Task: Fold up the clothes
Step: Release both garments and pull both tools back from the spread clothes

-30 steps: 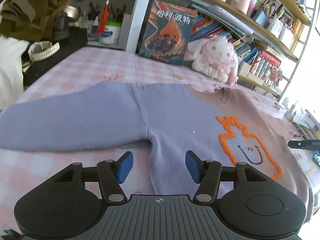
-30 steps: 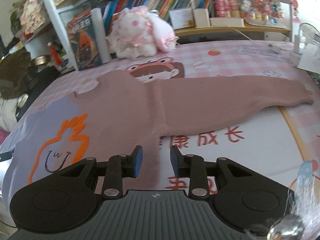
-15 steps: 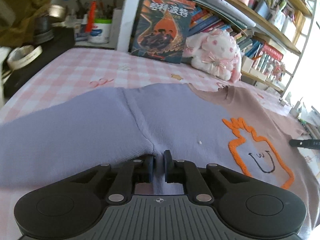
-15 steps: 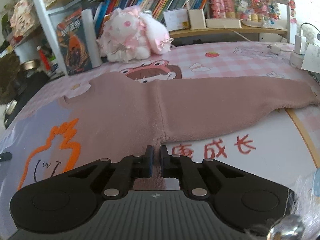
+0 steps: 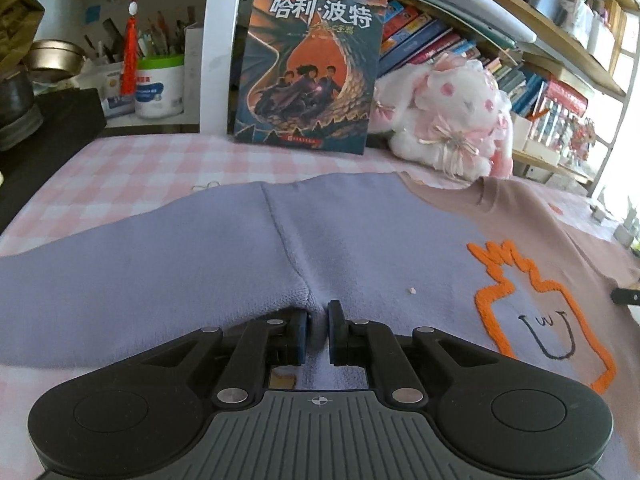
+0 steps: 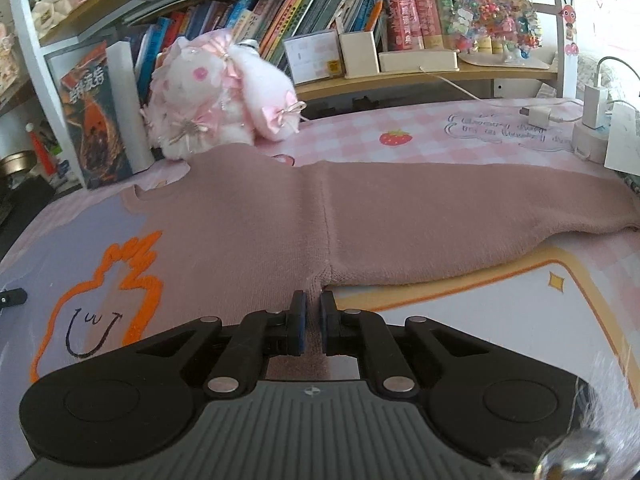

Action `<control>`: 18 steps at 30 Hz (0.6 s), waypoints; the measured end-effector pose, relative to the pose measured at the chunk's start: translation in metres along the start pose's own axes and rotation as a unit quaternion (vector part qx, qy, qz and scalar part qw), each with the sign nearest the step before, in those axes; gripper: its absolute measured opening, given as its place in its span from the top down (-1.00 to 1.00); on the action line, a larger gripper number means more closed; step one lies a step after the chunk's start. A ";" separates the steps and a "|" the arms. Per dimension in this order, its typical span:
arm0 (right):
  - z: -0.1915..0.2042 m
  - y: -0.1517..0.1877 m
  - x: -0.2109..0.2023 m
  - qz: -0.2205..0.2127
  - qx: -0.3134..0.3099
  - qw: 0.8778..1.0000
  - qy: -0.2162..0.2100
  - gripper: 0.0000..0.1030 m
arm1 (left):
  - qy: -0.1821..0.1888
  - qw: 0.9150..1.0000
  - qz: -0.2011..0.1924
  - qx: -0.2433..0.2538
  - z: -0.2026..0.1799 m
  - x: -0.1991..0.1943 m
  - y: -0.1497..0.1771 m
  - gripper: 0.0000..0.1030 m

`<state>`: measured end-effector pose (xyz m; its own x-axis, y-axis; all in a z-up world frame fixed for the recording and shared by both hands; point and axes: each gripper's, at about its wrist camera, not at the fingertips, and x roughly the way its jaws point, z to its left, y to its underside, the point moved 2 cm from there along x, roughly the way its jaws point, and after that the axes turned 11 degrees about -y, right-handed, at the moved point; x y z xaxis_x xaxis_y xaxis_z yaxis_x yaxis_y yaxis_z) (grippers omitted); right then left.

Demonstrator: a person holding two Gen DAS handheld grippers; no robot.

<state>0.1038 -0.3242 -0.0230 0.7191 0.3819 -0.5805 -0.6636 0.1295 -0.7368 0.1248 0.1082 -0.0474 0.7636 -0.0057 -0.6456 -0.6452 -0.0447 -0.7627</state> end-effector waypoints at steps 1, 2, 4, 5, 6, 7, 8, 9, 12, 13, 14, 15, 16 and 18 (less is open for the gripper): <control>-0.001 -0.001 0.001 -0.002 0.001 1.000 0.002 0.87 | 0.000 1.000 -0.002 -0.001 0.000 0.002 -0.001 0.83; -0.001 -0.002 0.002 -0.003 0.002 1.000 0.003 0.87 | 0.001 1.000 -0.004 -0.002 -0.001 0.003 -0.001 0.83; 0.000 -0.002 0.004 -0.004 0.002 1.000 0.006 0.87 | 0.001 1.000 -0.005 -0.001 -0.001 0.003 -0.001 0.83; -0.001 -0.002 0.004 -0.005 0.002 1.000 0.006 0.86 | 0.002 1.000 -0.005 -0.001 -0.002 0.003 -0.001 0.83; -0.001 -0.002 0.003 -0.005 0.002 1.000 0.004 0.84 | 0.002 1.000 -0.005 0.001 -0.002 0.002 -0.001 0.82; -0.002 -0.001 0.002 -0.005 0.003 1.000 0.000 0.81 | 0.003 1.000 -0.004 0.005 -0.001 -0.001 0.000 0.79; -0.003 -0.001 0.000 -0.004 0.004 1.000 -0.007 0.78 | 0.002 1.000 -0.003 0.010 -0.001 -0.005 0.002 0.74; -0.004 0.000 -0.002 -0.002 0.006 1.000 -0.012 0.71 | 0.001 1.000 -0.003 0.015 -0.001 -0.009 0.005 0.74; -0.001 0.005 -0.013 0.004 0.003 1.000 -0.023 0.57 | 0.000 1.000 -0.003 0.019 0.001 -0.024 0.013 0.73; 0.002 0.009 -0.018 0.006 -0.005 1.000 -0.023 0.56 | 0.000 1.000 -0.004 0.018 0.003 -0.031 0.017 0.73; 0.005 0.013 -0.023 0.009 -0.013 1.000 -0.023 0.53 | 0.000 1.000 -0.004 0.016 0.004 -0.036 0.021 0.73; 0.008 0.017 -0.029 0.011 -0.021 0.999 -0.023 0.52 | 0.001 1.000 -0.004 0.013 0.006 -0.043 0.027 0.72; 0.010 0.022 -0.035 0.013 -0.029 0.999 -0.022 0.52 | 0.002 1.000 -0.004 0.009 0.008 -0.051 0.033 0.72; 0.015 0.034 -0.048 0.017 -0.039 0.999 -0.023 0.52 | 0.005 1.000 -0.005 0.002 0.012 -0.065 0.044 0.72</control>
<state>0.0433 -0.3241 -0.0149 0.6849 0.4264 -0.5908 -0.6682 0.0444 -0.7427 0.0460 0.1189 -0.0396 0.7707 -0.0158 -0.6370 -0.6371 -0.0406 -0.7697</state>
